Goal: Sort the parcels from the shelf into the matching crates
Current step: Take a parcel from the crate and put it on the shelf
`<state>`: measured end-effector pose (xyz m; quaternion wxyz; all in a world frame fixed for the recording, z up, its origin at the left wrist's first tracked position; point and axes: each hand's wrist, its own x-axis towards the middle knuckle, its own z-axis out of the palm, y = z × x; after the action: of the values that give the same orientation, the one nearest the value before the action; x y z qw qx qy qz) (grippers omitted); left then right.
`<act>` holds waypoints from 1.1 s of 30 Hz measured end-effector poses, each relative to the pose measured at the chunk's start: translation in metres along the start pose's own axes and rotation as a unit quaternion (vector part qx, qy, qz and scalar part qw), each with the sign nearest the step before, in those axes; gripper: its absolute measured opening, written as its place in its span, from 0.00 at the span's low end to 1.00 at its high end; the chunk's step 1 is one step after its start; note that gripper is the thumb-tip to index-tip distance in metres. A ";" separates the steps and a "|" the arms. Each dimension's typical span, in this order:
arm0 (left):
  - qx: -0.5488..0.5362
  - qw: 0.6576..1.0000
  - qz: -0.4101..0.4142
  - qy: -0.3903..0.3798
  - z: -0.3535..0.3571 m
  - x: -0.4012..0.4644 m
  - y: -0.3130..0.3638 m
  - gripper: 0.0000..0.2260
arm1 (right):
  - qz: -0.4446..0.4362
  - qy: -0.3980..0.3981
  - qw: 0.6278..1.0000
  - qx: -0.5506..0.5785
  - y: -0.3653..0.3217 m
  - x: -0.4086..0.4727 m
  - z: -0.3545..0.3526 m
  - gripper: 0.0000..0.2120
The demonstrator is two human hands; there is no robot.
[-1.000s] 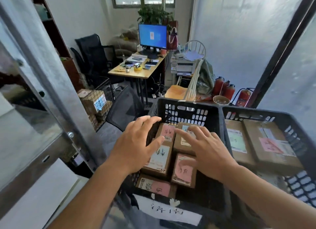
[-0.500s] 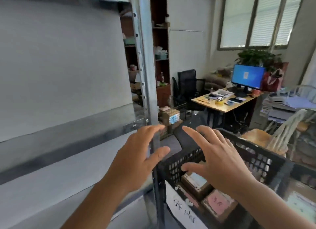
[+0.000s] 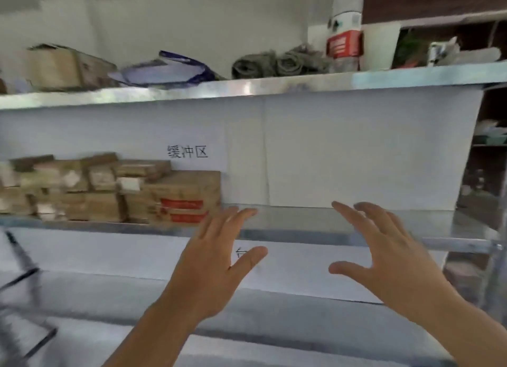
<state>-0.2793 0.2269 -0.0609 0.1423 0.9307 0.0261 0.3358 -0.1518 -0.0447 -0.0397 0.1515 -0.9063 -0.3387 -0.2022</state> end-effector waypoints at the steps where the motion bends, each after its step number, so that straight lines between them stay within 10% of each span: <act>1: 0.018 1.000 -0.014 0.005 -0.021 -0.011 -0.024 0.30 | -0.011 0.003 1.000 -0.002 -0.025 0.008 0.004 0.47; 12: 0.077 0.994 -0.077 0.010 -0.137 -0.048 -0.202 0.35 | -0.058 0.027 0.998 -0.014 -0.204 0.091 0.064 0.47; 33: 0.045 0.984 -0.169 -0.023 -0.037 0.126 -0.335 0.34 | -0.047 -0.112 0.971 0.205 -0.204 0.320 0.217 0.48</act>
<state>-0.1891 0.5754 -0.0505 0.1555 0.9259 0.1948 0.2839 -0.0120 0.3696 -0.0500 0.2860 -0.8558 -0.4297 -0.0326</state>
